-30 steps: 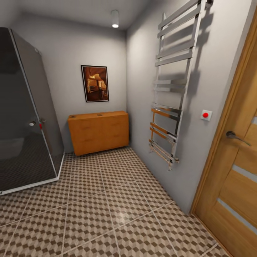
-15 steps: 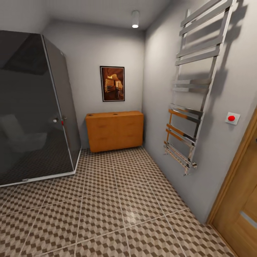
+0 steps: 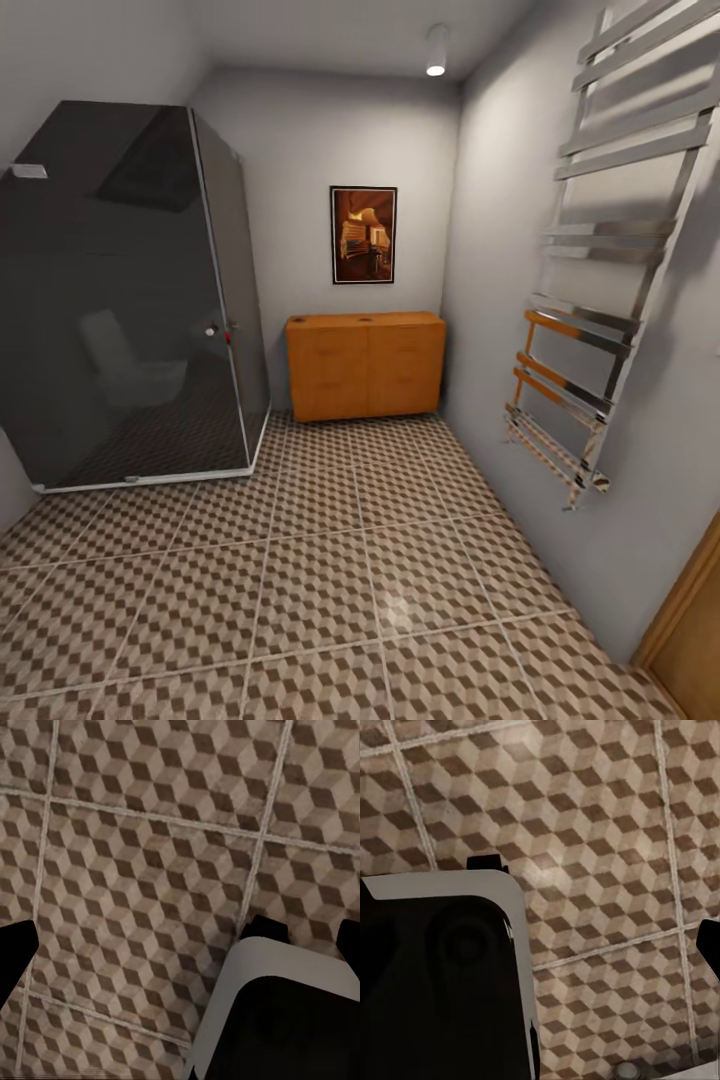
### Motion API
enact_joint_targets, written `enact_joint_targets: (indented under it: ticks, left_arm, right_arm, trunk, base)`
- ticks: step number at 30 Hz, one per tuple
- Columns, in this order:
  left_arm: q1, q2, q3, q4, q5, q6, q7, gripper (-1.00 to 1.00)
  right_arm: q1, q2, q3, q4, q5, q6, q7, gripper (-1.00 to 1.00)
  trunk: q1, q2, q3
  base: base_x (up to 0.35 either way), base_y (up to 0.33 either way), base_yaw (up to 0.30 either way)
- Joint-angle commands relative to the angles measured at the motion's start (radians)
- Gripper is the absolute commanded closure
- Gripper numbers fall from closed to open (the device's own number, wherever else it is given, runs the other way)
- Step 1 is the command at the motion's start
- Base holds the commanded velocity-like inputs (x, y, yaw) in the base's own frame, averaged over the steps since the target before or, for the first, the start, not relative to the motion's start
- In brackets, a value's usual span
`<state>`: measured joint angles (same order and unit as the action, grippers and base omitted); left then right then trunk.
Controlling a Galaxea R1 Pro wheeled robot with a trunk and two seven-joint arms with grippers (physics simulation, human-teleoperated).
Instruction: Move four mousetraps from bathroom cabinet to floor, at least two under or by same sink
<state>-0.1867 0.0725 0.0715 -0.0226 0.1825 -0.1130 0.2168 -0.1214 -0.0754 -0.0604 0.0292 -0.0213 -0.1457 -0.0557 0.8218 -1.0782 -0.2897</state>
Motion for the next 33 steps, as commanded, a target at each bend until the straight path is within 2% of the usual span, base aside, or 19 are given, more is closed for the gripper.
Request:
enact_joint_targets:
  ticks: [1,19,24,33]
  left_arm:
    - [-0.001,-0.001,0.007,0.001,0.002,-0.004,0.000,-1.00]
    - [-0.001,-0.032,0.004,0.002,-0.005,-0.003,-0.001,-1.00]
    - [0.000,-0.034,0.002,0.002,-0.007,0.004,-0.002,-1.00]
    - [0.000,-0.033,0.000,0.003,-0.007,0.012,-0.002,-1.00]
  right_arm:
    - [-0.001,0.000,-0.006,0.003,-0.002,-0.007,0.000,-1.00]
    - [-0.001,0.000,-0.006,0.003,-0.002,-0.006,0.002,-1.00]
    - [-0.001,0.000,-0.006,0.003,-0.002,-0.006,0.002,-1.00]
    - [-0.001,0.000,-0.006,0.003,-0.003,-0.006,0.002,-1.00]
  trunk:
    - [0.000,-0.001,-0.001]
    - [0.000,-0.001,-0.001]
    - [0.000,-0.001,-0.001]
    - [0.000,-0.001,-0.001]
  base:
    - [0.000,0.000,0.285]
    - [0.012,0.000,0.285]
    - [0.208,0.000,0.190]
    - [0.294,0.000,0.049]
